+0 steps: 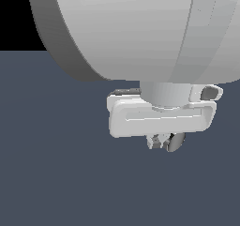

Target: Turn on the faucet by rotating a designated handle.

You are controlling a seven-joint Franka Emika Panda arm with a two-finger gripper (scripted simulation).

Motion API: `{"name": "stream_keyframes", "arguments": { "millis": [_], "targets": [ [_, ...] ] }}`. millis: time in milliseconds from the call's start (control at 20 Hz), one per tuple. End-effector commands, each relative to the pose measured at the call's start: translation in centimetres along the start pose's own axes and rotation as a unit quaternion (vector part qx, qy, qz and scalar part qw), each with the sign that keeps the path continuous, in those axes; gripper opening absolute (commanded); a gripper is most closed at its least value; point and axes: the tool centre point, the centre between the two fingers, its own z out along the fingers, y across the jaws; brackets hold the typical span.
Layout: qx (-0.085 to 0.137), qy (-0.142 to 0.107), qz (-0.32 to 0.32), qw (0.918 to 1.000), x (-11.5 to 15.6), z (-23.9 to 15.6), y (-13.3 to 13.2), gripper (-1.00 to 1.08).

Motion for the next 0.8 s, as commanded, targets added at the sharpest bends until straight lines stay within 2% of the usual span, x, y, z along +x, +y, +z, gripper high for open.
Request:
{"name": "stream_keyframes", "arguments": {
  "millis": [0,750],
  "targets": [
    [-0.002,0.001,-0.006,1.0,0.7,0.2,1.0,-1.0],
    [-0.002,0.001,-0.006,1.0,1.3,0.3,7.0,-1.0]
  ]
}}
